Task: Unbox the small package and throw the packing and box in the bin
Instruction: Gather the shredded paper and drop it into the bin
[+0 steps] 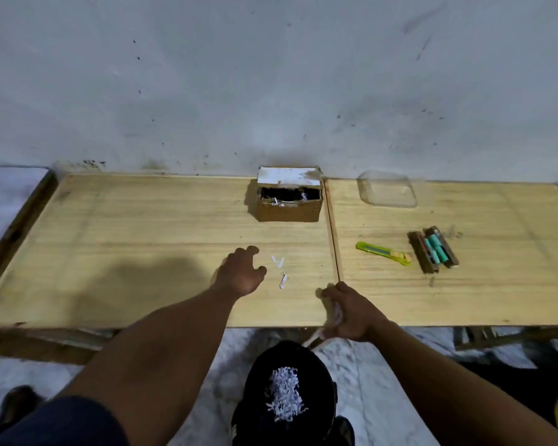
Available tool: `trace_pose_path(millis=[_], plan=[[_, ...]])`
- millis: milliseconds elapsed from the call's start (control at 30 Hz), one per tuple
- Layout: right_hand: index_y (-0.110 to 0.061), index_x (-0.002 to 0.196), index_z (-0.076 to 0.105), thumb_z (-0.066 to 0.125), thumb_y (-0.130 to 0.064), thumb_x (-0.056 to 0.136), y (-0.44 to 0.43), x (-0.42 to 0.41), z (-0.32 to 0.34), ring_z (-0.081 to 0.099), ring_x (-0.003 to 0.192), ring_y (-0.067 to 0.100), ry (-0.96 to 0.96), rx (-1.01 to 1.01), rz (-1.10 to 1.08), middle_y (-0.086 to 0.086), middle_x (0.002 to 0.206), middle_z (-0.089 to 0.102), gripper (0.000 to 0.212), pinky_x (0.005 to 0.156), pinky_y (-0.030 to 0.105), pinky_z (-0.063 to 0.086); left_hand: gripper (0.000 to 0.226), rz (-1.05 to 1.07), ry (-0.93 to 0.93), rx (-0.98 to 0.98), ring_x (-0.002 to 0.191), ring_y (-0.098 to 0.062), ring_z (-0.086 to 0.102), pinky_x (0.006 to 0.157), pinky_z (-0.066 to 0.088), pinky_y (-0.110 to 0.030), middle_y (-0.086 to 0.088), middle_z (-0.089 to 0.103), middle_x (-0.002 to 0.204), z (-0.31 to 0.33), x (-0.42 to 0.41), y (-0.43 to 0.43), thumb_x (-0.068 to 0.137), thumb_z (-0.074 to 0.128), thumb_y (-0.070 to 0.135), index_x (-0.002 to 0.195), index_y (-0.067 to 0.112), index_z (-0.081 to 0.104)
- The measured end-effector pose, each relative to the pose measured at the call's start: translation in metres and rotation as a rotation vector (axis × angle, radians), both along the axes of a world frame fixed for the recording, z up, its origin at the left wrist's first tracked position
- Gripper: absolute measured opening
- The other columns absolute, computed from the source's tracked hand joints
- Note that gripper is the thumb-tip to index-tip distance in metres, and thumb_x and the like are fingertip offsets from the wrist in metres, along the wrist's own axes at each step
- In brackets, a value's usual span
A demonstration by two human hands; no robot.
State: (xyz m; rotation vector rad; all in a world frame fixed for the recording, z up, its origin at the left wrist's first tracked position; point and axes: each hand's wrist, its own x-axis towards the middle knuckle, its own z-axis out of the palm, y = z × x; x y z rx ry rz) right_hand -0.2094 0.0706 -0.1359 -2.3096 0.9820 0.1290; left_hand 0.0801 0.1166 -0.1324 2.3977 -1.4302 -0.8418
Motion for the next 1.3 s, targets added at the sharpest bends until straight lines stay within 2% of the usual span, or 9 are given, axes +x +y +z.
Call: trace_pose_path(millis=[133,300,400,500,700,833,967,1100,1300], plan=[[-0.015,0.137,0.048,0.088,-0.041,0.058,-0.019,-0.006,-0.011,0.046,0.117,0.025,0.143,0.003,0.153,0.008,0.129,0.042,0.093,0.094,0.039,0.048,0.065,-0.056,-0.189,-0.013,0.148,-0.026,0.014,0.111,0.027,-0.051,-0.006,0.021,0.159,-0.025,-0.002,-0.008,0.096,0.044,0.046,0.152,0.025,0.022],[-0.015,0.087,0.068,0.079,-0.014,0.063,-0.034,-0.011,-0.017,0.053,0.085,0.009,0.049,0.009,0.277,0.001,0.102,0.058,0.027,0.073,0.033,0.052,0.065,-0.130,-0.297,-0.004,0.151,-0.030,-0.001,0.114,0.012,-0.063,-0.010,0.005,0.164,-0.054,-0.009,-0.012,0.100,0.024,0.051,0.156,0.020,0.011],[-0.018,0.079,0.072,0.074,-0.010,0.068,-0.046,-0.007,-0.014,0.055,0.075,-0.001,-0.010,0.040,0.295,-0.008,0.089,0.065,0.014,0.070,0.018,0.046,0.067,-0.158,-0.353,-0.076,0.150,-0.033,0.010,0.111,0.013,-0.068,-0.014,0.015,0.162,-0.070,-0.010,-0.006,0.098,0.017,0.053,0.154,0.017,0.022],[-0.006,0.085,0.079,0.074,0.001,0.075,-0.065,0.006,-0.014,0.058,0.068,-0.011,-0.009,0.154,0.148,-0.014,0.076,0.065,0.013,0.070,0.008,0.041,0.067,-0.148,-0.371,-0.125,0.151,-0.029,0.005,0.114,0.008,-0.064,-0.010,0.011,0.163,-0.077,-0.009,-0.004,0.097,0.015,0.054,0.155,0.019,0.018],[-0.007,0.070,0.074,0.067,0.011,0.069,-0.076,0.071,-0.013,0.060,0.063,-0.009,-0.275,0.065,-0.240,-0.012,0.068,0.064,0.019,0.066,0.016,0.042,0.066,-0.126,-0.369,-0.153,0.151,-0.023,-0.006,0.118,0.002,-0.059,-0.005,0.001,0.164,-0.079,-0.008,-0.004,0.097,0.013,0.053,0.156,0.024,0.010],[-0.015,0.095,0.073,0.060,-0.004,0.081,-0.064,0.115,-0.029,0.063,0.080,0.009,-0.362,-0.041,-0.218,-0.004,0.092,0.065,0.021,0.073,0.024,0.049,0.065,-0.125,-0.374,-0.163,0.151,-0.022,-0.007,0.118,0.001,-0.059,-0.005,0.000,0.164,-0.079,-0.009,-0.004,0.097,0.011,0.051,0.156,0.024,0.008],[-0.023,0.133,0.054,0.058,-0.044,0.089,-0.042,0.129,-0.046,0.049,0.108,0.024,-0.171,-0.251,0.019,0.003,0.126,0.055,0.049,0.081,0.037,0.049,0.061,-0.130,-0.385,-0.145,0.151,-0.023,-0.008,0.118,0.003,-0.059,-0.006,-0.002,0.165,-0.080,-0.008,-0.003,0.098,0.009,0.043,0.156,0.024,0.005],[-0.023,0.134,0.050,0.042,-0.057,0.095,-0.036,0.112,-0.060,0.047,0.113,0.026,-0.092,-0.486,0.156,0.004,0.132,0.051,0.051,0.085,0.042,0.045,0.058,-0.125,-0.363,-0.153,0.151,-0.021,-0.011,0.119,0.001,-0.058,-0.005,-0.005,0.165,-0.079,-0.009,-0.004,0.102,0.018,0.037,0.156,0.024,0.003],[-0.016,0.106,0.061,0.049,-0.040,0.100,-0.040,0.109,-0.065,0.056,0.087,0.023,-0.226,-0.544,0.192,0.004,0.103,0.061,0.027,0.068,0.038,0.047,0.058,-0.130,-0.374,-0.142,0.151,-0.022,-0.010,0.119,0.000,-0.058,-0.005,-0.005,0.164,-0.079,-0.008,-0.006,0.102,0.019,0.036,0.156,0.024,0.004]])
